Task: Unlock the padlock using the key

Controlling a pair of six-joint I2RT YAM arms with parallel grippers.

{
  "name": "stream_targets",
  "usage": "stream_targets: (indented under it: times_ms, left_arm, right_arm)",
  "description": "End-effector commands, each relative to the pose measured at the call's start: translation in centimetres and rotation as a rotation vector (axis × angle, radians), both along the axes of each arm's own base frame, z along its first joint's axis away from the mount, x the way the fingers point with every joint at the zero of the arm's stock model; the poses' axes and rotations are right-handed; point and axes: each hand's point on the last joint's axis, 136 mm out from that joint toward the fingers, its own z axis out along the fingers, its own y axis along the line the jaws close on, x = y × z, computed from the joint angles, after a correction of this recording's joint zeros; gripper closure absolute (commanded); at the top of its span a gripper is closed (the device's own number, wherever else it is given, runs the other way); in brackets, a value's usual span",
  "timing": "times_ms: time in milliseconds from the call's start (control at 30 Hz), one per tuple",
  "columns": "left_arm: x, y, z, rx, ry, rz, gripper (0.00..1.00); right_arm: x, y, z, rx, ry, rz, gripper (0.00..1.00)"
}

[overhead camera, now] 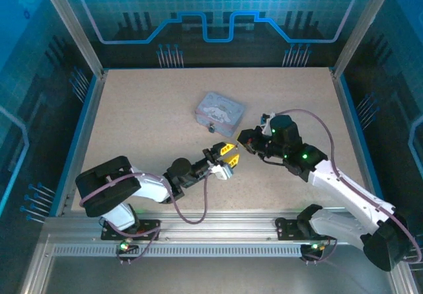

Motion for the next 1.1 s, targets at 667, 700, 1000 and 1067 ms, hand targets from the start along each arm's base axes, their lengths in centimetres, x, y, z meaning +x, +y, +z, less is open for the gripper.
stream_targets:
  times_ms: [667, 700, 1000, 1067]
  left_arm:
    - [-3.6, 7.0, 2.1, -0.208, 1.124, -0.06, 0.4]
    - [-3.4, 7.3, 2.5, -0.248, 1.172, -0.078, 0.4]
    - [-1.7, 8.5, 5.1, -0.475, 1.25, -0.152, 0.35]
    - [-1.6, 8.5, 5.5, -0.489, 1.237, -0.159, 0.35]
  right_arm:
    - [3.3, 5.1, 6.4, -0.25, -0.917, 0.444, 1.0]
    - [3.4, 5.5, 7.0, -0.217, -0.952, 0.444, 1.0]
    - [4.0, 6.3, 7.4, -0.06, -0.964, 0.392, 1.0]
    - [4.1, 6.2, 7.1, -0.053, -0.95, 0.374, 1.0]
